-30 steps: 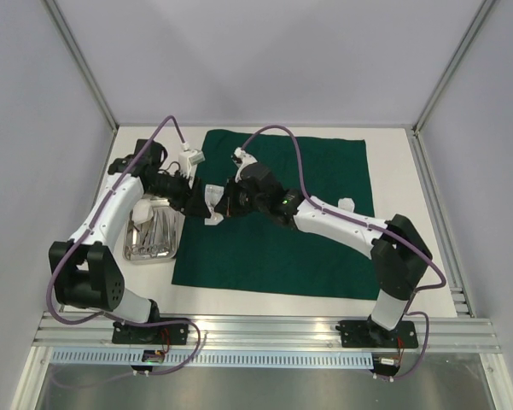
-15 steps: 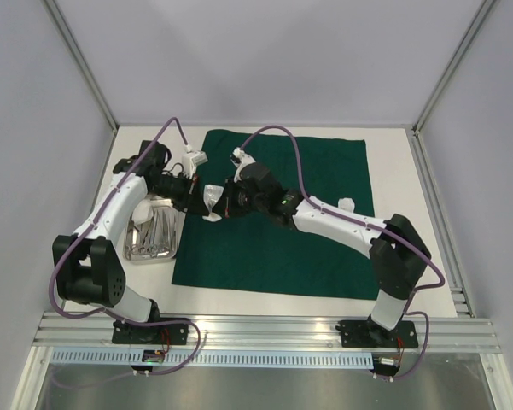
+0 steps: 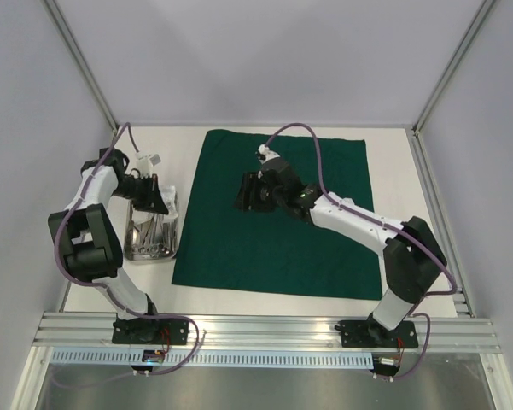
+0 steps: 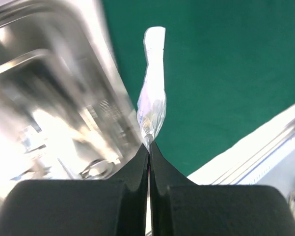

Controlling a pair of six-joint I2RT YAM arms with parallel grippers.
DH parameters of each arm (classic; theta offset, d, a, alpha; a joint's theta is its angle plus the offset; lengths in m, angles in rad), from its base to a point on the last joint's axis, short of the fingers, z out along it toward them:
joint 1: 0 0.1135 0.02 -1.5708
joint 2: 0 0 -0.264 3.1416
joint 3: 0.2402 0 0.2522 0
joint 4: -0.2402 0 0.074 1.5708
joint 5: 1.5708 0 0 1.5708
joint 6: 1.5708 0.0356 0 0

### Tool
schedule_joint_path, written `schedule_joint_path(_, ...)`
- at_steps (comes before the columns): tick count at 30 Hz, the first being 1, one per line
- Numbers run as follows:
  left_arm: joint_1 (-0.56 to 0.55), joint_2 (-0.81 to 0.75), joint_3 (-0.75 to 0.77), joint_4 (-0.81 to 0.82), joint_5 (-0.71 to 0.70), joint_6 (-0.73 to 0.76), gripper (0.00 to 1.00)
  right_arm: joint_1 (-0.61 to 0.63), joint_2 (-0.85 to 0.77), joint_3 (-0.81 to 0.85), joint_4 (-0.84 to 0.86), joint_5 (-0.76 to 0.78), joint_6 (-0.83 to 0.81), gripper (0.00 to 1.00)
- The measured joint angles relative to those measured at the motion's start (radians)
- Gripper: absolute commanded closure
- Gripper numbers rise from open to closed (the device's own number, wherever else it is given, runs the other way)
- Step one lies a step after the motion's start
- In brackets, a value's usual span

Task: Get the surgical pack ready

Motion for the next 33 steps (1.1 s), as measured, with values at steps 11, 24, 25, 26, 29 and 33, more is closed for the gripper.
schedule_joint_path(11,0.088,0.127,0.063,-0.048,-0.076,0.046,1.00,-0.154,-0.174,-0.111,-0.086,0.061,-0.043,0.40)
schedule_joint_path(24,0.110,0.259,0.111,-0.063,-0.080,0.053,0.79,-0.266,-0.218,-0.150,-0.186,0.134,-0.089,0.39)
schedule_joint_path(25,0.111,0.261,0.111,-0.063,-0.080,0.053,0.75,-0.285,-0.221,-0.155,-0.192,0.138,-0.090,0.39)
schedule_joint_path(26,0.111,0.262,0.112,-0.064,-0.082,0.056,0.74,-0.313,-0.223,-0.160,-0.199,0.139,-0.092,0.39)
schedule_joint_path(29,0.110,0.262,0.116,-0.064,-0.089,0.064,0.59,-0.404,-0.224,-0.175,-0.228,0.146,-0.101,0.39)
schedule_joint_path(33,0.110,0.262,0.127,-0.063,-0.112,0.066,0.50,-0.519,-0.224,-0.205,-0.252,0.145,-0.116,0.39)
